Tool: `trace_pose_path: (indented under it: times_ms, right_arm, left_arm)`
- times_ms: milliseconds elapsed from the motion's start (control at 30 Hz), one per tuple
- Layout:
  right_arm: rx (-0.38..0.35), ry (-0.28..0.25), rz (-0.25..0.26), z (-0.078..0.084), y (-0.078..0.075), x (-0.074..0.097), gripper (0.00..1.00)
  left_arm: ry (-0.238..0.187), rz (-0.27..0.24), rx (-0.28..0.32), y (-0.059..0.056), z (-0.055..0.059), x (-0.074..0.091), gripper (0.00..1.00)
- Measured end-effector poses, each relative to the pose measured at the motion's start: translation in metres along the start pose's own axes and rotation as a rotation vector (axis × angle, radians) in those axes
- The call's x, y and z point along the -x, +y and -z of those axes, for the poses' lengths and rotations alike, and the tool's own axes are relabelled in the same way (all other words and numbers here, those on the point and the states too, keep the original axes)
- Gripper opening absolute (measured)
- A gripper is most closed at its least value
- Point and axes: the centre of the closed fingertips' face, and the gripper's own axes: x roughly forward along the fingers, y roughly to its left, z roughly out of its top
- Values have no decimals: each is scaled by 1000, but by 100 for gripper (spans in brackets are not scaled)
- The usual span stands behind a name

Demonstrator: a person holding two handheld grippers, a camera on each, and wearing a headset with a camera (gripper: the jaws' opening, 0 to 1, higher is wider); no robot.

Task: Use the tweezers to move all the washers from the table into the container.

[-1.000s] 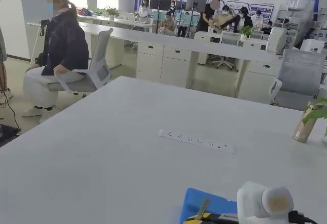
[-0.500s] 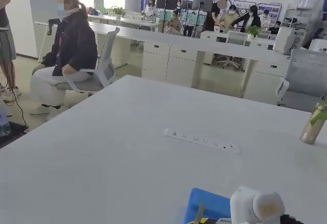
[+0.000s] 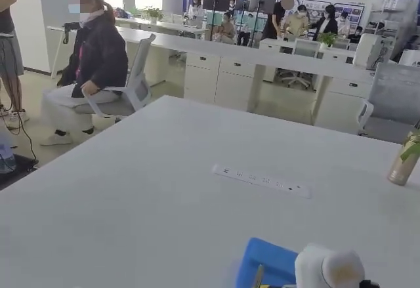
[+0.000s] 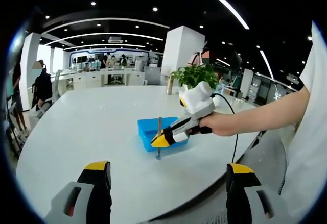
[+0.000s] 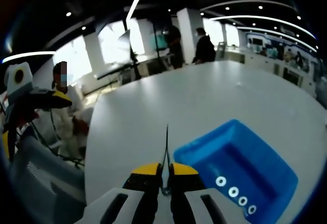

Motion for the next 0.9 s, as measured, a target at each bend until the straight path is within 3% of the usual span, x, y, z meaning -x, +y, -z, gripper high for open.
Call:
trace_pose_path:
  times_ms: [167,333,600,700,900]
  right_arm:
    - [-33,-2,-7,1,-2,-3,4]
    - [-27,19,-18,7,7,-3,4]
    - [-26,15,-21,5,10,-2,4]
    - [67,23,-20,5,15,-3,4]
    - [129,40,-14,10,15,-1,3]
  left_arm:
    - [-4,-5,2,2,-1,1,96]
    - [-6,-2,2,2,-1,1,96]
    - [-3,2,-1,1,-1,0,95]
    - [-6,3,0,1,-1,0,95]
    - [-7,14,-7,-4,3,-5,94]
